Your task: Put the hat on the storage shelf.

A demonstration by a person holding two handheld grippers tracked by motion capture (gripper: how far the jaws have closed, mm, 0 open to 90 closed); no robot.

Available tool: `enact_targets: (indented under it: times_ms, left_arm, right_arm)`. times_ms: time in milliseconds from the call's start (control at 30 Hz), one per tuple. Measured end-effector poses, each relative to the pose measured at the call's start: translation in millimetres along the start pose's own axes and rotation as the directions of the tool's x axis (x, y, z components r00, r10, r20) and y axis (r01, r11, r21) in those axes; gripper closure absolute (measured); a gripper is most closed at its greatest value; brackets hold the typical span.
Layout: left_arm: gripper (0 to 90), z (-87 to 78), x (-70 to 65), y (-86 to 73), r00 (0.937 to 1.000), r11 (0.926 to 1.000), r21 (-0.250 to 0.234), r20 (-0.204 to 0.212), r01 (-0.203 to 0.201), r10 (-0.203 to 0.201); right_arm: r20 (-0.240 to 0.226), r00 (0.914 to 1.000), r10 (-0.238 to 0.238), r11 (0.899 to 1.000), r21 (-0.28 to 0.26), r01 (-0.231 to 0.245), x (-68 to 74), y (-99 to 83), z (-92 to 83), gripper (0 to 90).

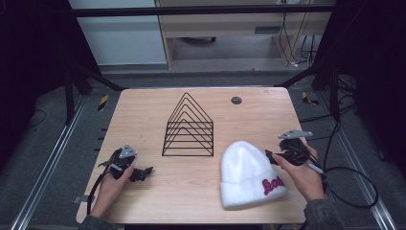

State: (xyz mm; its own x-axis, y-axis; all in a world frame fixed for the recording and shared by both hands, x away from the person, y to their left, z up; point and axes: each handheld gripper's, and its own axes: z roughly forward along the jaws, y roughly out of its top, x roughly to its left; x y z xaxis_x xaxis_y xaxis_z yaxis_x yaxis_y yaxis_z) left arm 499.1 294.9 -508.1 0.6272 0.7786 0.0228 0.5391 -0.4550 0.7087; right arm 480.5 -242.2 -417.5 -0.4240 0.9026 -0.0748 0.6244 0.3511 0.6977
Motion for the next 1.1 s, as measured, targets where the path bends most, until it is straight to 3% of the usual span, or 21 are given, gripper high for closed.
enact_targets:
  times_ms: [67,433,733,1100]
  left_arm:
    - [0.0,-0.1,-0.1,-0.1,1.0,1.0,0.0,-0.002,0.0,0.0]
    - [0.0,0.1,-0.1,-0.1,1.0,1.0,-0.002,-0.001,0.001,-0.001]
    - [0.0,0.0,-0.1,-0.1,1.0,1.0,-0.002,-0.001,0.001,-0.001]
    - [0.0,0.0,-0.1,-0.1,1.0,1.0,-0.002,0.0,0.001,-0.001]
  right_arm:
    - [-0.035,0.9981,-0.051,0.998,0.018,0.052,11.5,16.6,6.8,37.4]
    - [-0.114,0.9867,-0.116,0.989,0.079,0.125,32.3,47.9,35.9,47.3]
    - [-0.138,0.9848,-0.106,0.986,0.11,0.122,35.8,50.3,54.3,53.1]
    - [-0.145,0.9884,-0.047,0.985,0.16,0.07,29.0,48.1,78.2,50.5]
